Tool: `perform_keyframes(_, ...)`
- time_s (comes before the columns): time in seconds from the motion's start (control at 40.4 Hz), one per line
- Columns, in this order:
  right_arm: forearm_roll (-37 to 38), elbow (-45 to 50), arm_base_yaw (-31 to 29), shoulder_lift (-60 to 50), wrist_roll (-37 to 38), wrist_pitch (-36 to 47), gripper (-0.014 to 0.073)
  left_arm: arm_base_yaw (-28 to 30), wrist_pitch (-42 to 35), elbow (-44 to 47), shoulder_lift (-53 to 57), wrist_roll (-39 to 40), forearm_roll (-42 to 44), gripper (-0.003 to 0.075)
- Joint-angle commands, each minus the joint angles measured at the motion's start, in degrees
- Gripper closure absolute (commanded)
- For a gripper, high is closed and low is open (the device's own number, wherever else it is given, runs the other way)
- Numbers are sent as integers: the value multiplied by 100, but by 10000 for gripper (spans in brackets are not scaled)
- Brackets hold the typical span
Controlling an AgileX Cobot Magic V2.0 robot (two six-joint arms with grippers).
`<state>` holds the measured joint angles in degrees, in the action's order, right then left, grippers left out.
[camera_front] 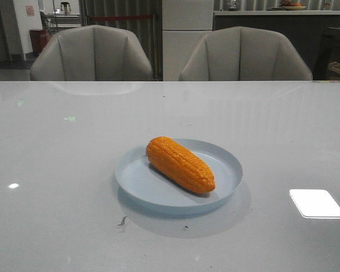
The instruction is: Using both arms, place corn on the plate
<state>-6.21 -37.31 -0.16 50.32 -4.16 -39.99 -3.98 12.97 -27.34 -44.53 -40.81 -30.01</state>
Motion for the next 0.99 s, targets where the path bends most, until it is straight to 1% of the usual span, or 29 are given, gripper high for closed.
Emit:
perform_keyframes(0.0, -45, -139, -31, -61, 16, 361, 40, -51, -357, -165, 8, 3, -68, 563)
perform_keyframes(0.074, -45, -139, -31, -61, 16, 361, 40, -51, -357, -165, 8, 3, -68, 627)
perform_keyframes(0.099, -45, -139, -31, -61, 16, 361, 40, -51, -357, -165, 8, 3, -68, 630)
perform_keyframes(0.618, -45, -139, -31, -61, 16, 361, 40, -51, -357, -165, 8, 3, -68, 627)
perform_keyframes(0.816, -45, -139, -31, -61, 16, 361, 40, -164, -401, -161, 106, 16, 44, 627)
perform_keyframes(0.89, -45, -139, -31, -61, 16, 361, 40, -164, -378, -161, 302, 274, 322, 627)
perform_keyframes(0.94, -45, -139, -31, -61, 16, 361, 40, -164, -323, -150, 484, 858, 598, 627)
perform_keyframes(0.964, -45, -139, -31, -61, 16, 361, 40, -164, -323, -127, 575, 1302, 792, 627)
